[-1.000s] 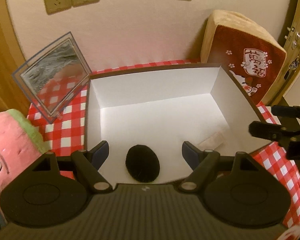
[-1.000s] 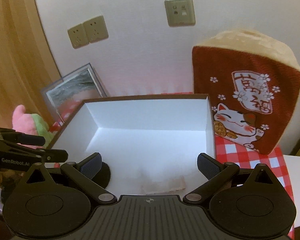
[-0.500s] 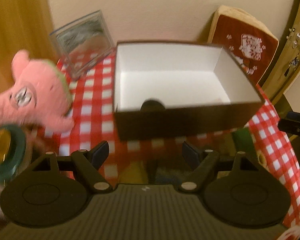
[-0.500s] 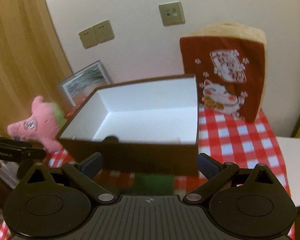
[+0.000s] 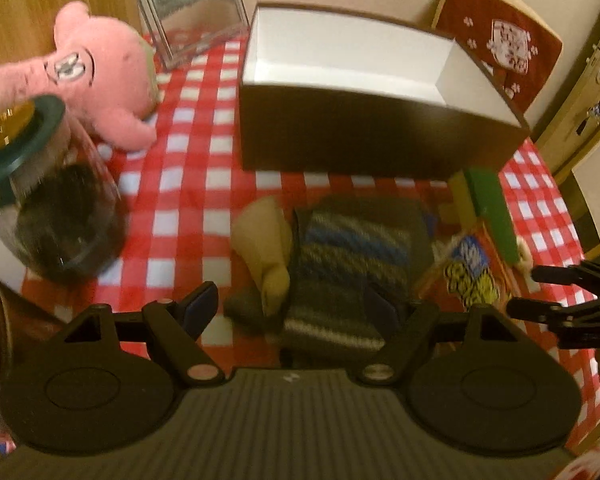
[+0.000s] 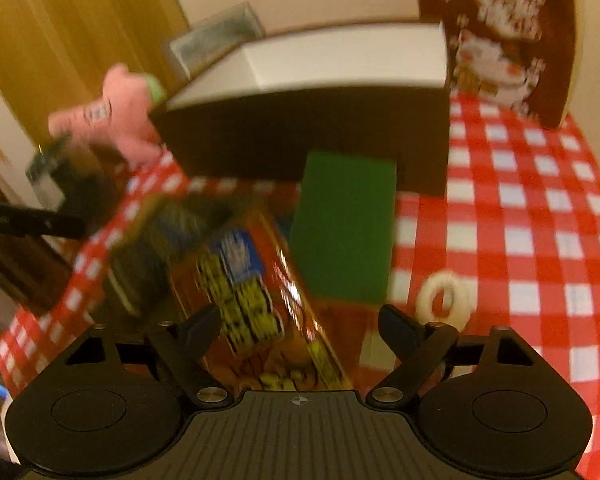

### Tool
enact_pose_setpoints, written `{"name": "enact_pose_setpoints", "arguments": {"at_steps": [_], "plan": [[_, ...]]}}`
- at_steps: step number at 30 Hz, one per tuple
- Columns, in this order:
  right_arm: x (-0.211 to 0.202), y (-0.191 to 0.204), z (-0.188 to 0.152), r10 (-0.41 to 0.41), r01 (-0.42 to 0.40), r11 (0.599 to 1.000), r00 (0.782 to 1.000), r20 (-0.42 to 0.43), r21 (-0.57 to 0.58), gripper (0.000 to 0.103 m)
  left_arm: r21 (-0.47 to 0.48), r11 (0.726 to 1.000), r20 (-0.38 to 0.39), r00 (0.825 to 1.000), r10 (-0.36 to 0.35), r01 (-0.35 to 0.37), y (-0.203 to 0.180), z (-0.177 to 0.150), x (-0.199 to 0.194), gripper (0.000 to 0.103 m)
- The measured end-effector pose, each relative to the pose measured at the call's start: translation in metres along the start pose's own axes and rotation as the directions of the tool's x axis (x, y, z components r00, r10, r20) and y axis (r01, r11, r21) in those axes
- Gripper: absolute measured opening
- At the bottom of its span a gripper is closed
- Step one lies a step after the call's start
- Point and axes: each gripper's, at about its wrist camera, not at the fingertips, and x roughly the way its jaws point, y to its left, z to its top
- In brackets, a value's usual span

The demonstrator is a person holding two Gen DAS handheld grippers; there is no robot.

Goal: Organize soft objects
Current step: 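Move both tools back from the box toward the knit mitten and snack packet, then grasp orange snack packet with right tool while left tool grasps striped knit mitten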

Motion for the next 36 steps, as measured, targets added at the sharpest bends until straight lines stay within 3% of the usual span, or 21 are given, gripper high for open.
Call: {"name": "enact_pose_setpoints", "arguments": {"at_steps": [9, 16, 19, 22, 26, 32, 33, 34, 36], "plan": [[0.034, -0.007, -0.013, 0.041, -0.046, 0.997, 0.996, -0.076, -0.062, 0.077, 0.007, 1.0, -0.039, 0.999, 0.016, -0.016, -0.006, -0.027, 0.004, 0.078], [0.02, 0.005, -0.013, 0.093, -0.1, 0.988, 0.993, -0.068, -0.121, 0.043, -0.012, 1.0, -0.067, 0.997, 0.028, -0.029, -0.003, -0.044, 0.007, 0.078], [0.006, 0.015, -0.014, 0.115, -0.119, 0.982, 0.993, -0.038, -0.145, 0.035, -0.018, 0.999, -0.071, 0.997, 0.029, -0.03, -0.002, -0.048, 0.007, 0.078], [-0.011, 0.028, -0.014, 0.142, -0.14, 0.977, 0.99, -0.002, -0.163, 0.034, -0.02, 0.999, -0.071, 0.997, 0.028, -0.029, -0.002, -0.051, 0.007, 0.078], [-0.018, 0.053, -0.017, 0.155, -0.155, 0.967, 0.988, -0.016, -0.201, 0.034, -0.008, 1.0, -0.068, 0.997, 0.029, -0.029, -0.005, -0.053, 0.006, 0.078], [0.004, 0.08, -0.021, 0.032, -0.041, 0.981, 0.998, -0.052, -0.191, 0.033, 0.026, 1.0, -0.046, 0.999, 0.018, -0.017, -0.012, -0.053, 0.004, 0.078], [0.008, 0.083, -0.021, 0.013, -0.023, 0.982, 0.998, -0.055, -0.187, 0.03, 0.032, 0.999, -0.043, 0.999, 0.015, -0.013, -0.014, -0.052, 0.005, 0.078], [0.01, 0.084, -0.022, 0.001, -0.011, 0.983, 0.998, -0.057, -0.182, 0.017, 0.039, 0.999, -0.04, 0.999, 0.01, -0.009, -0.015, -0.052, 0.005, 0.078], [0.01, 0.083, -0.022, 0.004, -0.012, 0.987, 0.999, -0.048, -0.159, 0.003, 0.056, 0.998, -0.031, 1.0, -0.001, 0.003, -0.018, -0.051, 0.006, 0.078]]}}
